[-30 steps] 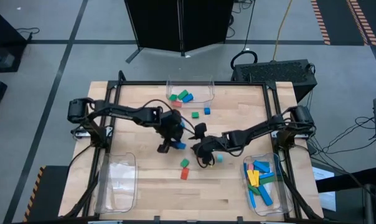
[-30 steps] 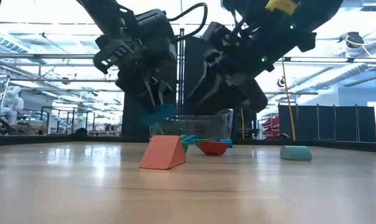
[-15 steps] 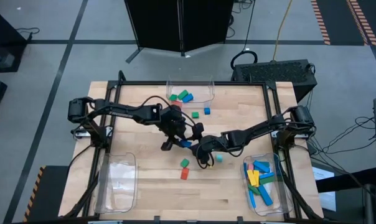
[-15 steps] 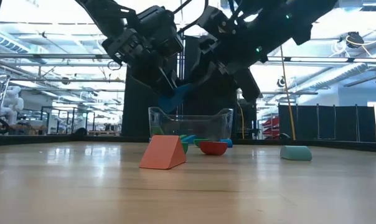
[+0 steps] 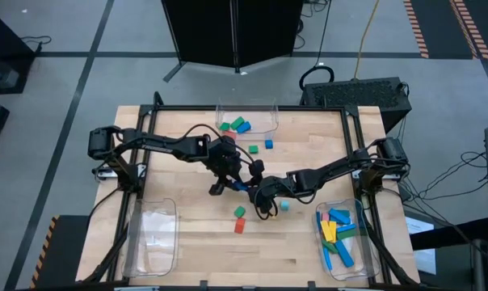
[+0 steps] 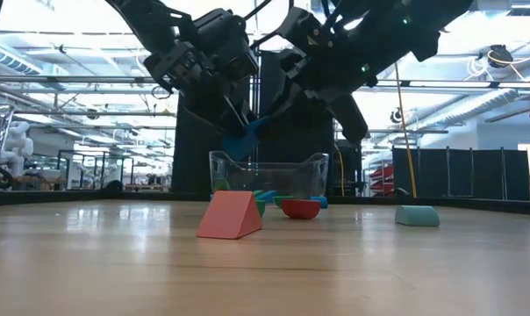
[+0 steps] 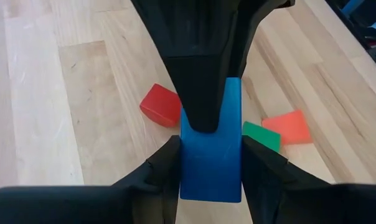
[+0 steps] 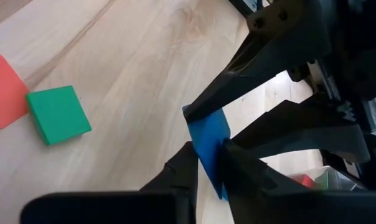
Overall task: Sort blocks by size
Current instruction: Put the dark blue triangle block into the top transparent bin
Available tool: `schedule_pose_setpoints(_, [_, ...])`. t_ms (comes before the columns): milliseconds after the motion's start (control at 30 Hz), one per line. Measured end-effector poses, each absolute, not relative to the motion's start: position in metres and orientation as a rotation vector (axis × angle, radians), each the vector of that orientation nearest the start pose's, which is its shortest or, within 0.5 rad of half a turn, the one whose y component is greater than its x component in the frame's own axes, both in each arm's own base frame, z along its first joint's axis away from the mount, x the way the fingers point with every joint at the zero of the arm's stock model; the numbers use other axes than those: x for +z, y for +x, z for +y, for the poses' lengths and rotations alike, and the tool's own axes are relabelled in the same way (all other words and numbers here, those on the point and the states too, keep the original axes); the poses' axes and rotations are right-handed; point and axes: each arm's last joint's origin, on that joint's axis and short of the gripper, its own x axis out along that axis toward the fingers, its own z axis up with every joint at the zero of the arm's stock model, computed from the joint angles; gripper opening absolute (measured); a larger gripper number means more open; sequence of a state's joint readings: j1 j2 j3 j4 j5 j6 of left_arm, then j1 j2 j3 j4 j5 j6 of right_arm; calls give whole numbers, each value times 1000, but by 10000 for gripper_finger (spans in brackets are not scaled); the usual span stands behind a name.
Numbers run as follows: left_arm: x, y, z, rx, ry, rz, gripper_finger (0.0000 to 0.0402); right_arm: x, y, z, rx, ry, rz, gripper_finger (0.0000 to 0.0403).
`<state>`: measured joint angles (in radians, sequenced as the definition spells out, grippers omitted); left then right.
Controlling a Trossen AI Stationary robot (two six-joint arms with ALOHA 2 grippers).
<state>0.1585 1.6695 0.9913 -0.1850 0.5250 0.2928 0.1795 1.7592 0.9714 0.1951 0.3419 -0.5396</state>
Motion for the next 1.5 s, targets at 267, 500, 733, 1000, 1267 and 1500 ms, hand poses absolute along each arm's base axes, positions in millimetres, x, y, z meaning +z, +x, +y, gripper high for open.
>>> schedule_pose_setpoints(267, [198,326,50,-378,-34,764,156,179,360,52,-85,-661,616,23])
schedule_pose_setpoints(500, [224,310,60,-180,12,763,160,180,360,39,-191,-679,642,23])
schedule_pose_setpoints(733, [263,285,59,-68,89,694,161,190,362,7,-259,-626,622,22])
schedule_pose_setpoints(1000, [270,266,52,-72,125,634,161,217,353,-46,-294,-418,520,22])
schedule_pose_setpoints(1267, [236,256,53,66,98,636,161,218,344,-100,-431,-278,497,22])
schedule_pose_setpoints(1500, [217,261,59,228,60,616,161,218,332,-138,-518,-133,467,18])
